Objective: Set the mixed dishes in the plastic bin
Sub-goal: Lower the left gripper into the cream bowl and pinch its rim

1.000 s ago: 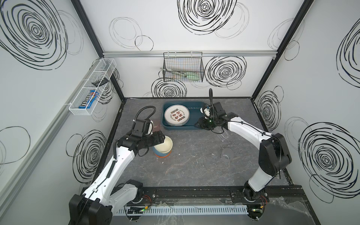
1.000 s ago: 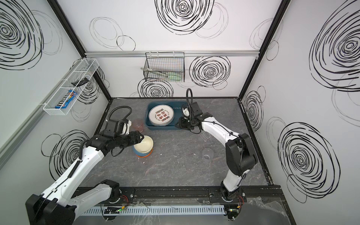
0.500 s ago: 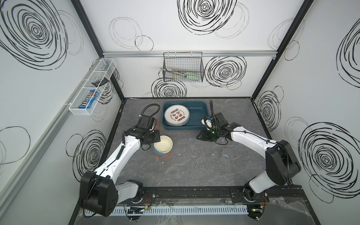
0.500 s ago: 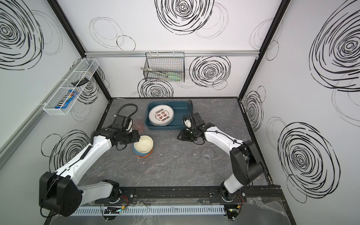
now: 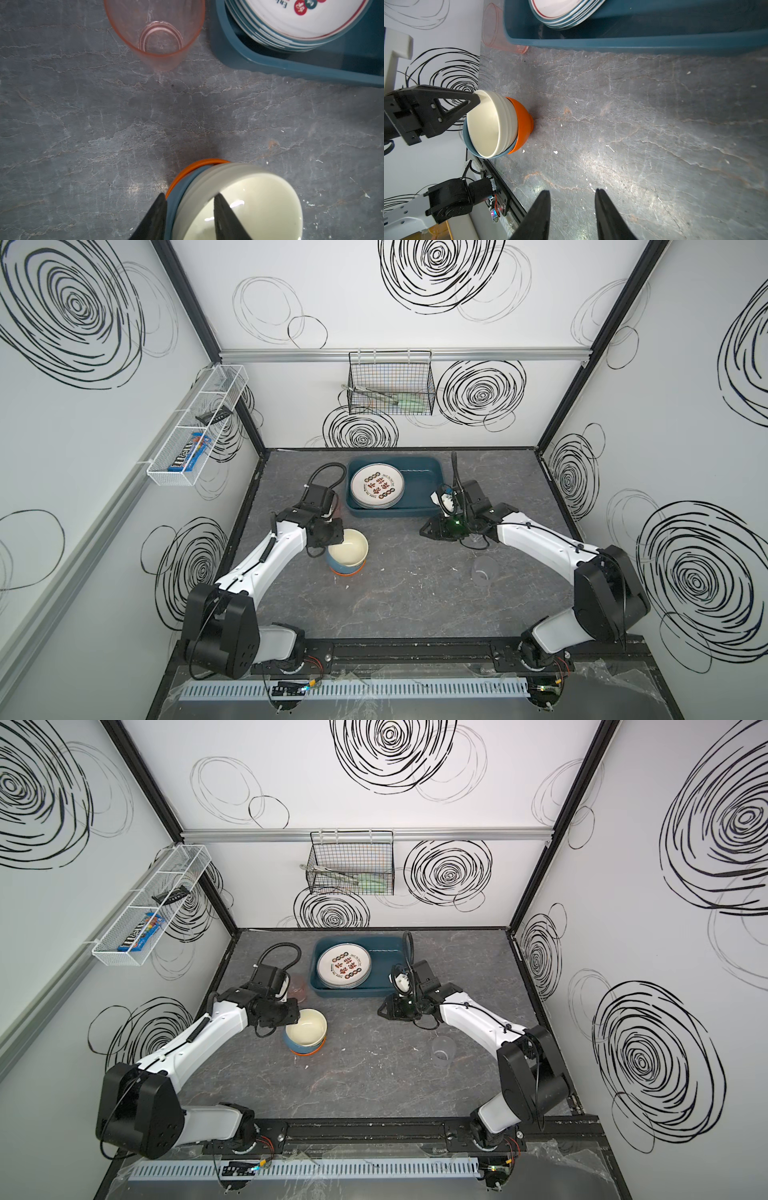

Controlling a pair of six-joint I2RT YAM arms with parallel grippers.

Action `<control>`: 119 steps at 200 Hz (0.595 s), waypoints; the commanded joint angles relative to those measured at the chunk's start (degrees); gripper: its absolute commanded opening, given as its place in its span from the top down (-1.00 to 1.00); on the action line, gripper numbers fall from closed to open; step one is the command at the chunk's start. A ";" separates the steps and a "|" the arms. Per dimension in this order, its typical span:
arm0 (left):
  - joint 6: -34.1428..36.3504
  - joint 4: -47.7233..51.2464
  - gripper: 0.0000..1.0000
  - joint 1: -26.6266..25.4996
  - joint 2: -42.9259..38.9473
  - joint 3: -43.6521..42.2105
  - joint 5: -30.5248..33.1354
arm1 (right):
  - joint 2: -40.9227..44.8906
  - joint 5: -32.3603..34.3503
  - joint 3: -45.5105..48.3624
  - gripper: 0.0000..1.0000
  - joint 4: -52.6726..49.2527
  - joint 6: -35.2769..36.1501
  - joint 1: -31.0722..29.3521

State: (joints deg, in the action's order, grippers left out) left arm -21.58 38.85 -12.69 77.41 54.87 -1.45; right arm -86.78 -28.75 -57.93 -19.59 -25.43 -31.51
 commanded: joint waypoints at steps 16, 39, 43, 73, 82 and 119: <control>0.71 -2.72 0.24 0.23 1.04 -0.47 -0.39 | 0.85 -0.77 1.77 0.20 1.57 -0.21 -0.12; 1.05 -2.73 0.30 0.17 1.27 -0.73 0.21 | 0.82 -0.87 2.03 0.20 1.90 -0.50 -0.08; 1.15 -2.65 0.31 0.16 1.30 -0.81 0.27 | 0.85 -0.80 1.96 0.20 1.89 -0.50 -0.13; 1.28 -2.60 0.37 0.03 1.17 -1.27 0.39 | 0.68 -0.43 1.86 0.20 1.90 -0.50 -0.07; 1.28 -2.48 0.40 -0.12 1.00 -1.41 0.57 | 0.48 -0.51 1.76 0.20 1.91 -0.56 -0.05; 1.42 -1.36 0.48 -1.10 -0.19 -1.70 1.45 | -0.01 -0.31 1.81 0.19 2.28 -1.02 -0.22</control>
State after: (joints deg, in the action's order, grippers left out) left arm -20.95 37.63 -13.15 78.11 53.78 -1.34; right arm -86.80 -29.08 -56.38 -18.41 -25.76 -31.51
